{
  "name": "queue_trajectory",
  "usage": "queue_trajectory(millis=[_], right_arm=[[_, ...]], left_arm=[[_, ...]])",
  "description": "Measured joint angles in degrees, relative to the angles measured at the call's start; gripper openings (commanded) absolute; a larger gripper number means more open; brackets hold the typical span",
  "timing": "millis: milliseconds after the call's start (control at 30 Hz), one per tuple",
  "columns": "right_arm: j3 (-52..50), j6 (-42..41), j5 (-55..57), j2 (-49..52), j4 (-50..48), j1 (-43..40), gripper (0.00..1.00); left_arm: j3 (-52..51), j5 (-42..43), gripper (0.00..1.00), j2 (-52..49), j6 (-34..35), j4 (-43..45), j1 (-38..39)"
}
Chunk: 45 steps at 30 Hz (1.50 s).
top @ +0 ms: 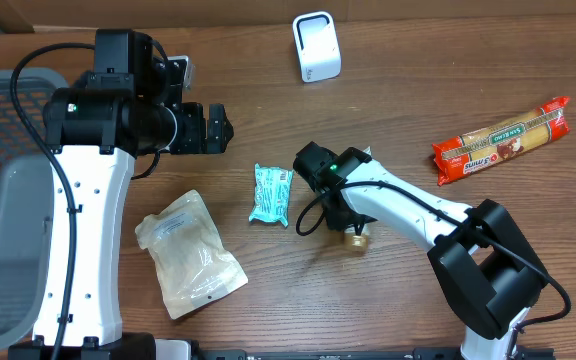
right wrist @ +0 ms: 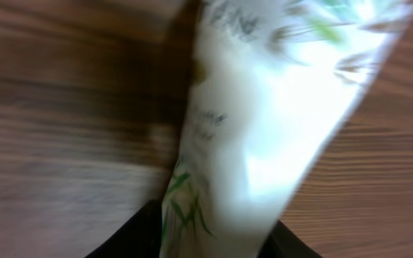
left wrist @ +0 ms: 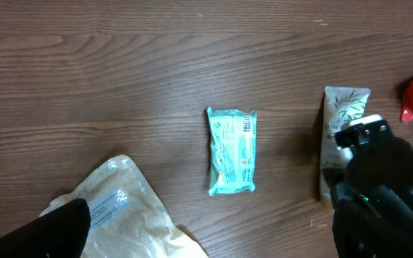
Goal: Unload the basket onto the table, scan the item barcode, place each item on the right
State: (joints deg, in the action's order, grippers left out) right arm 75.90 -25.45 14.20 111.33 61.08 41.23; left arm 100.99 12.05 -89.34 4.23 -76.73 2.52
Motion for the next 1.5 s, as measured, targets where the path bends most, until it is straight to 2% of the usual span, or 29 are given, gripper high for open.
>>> queue_trajectory(millis=[167, 333, 600, 900, 1000, 1100, 1133, 1333, 1500], right_arm=[[0.0, 0.0, -5.0, 0.0, -1.5, 0.0, 0.40], [1.3, 0.1, -7.0, 0.0, -0.8, 0.0, 0.45], [10.3, 0.2, -9.6, 0.0, 1.2, 0.2, 0.44], [9.5, -1.1, -13.6, 0.0, -2.1, 3.5, 0.48], [9.5, -3.1, -13.0, 0.0, -0.9, 1.5, 0.56], [9.6, -4.8, -12.8, -0.3, -0.3, -3.4, 0.79], [9.6, -5.2, -13.0, -0.5, -0.3, -5.6, 0.83], [9.1, -3.8, -19.5, -1.4, -3.6, -18.7, 0.87], [4.5, -2.6, -25.5, -1.1, -7.2, -21.8, 0.88]], left_arm=[[0.0, 0.0, 1.00, 0.0, 0.0, 0.0, 0.0], [0.0, 0.0, 1.00, 0.0, 0.0, 0.0, 0.0], [0.0, 0.0, 1.00, 0.0, 0.0, 0.0, 0.0], [0.0, 0.0, 1.00, 0.0, 0.0, 0.0, 0.0], [0.0, 0.0, 1.00, 0.0, 0.0, 0.0, 0.0], [0.0, 0.0, 1.00, 0.0, 0.0, 0.0, 0.0], [0.0, 0.0, 1.00, 0.0, 0.0, 0.0, 0.0], [0.0, 0.0, 1.00, 0.0, 0.0, 0.0, 0.0], [0.0, 0.0, 1.00, 0.0, 0.0, 0.0, 0.0]])
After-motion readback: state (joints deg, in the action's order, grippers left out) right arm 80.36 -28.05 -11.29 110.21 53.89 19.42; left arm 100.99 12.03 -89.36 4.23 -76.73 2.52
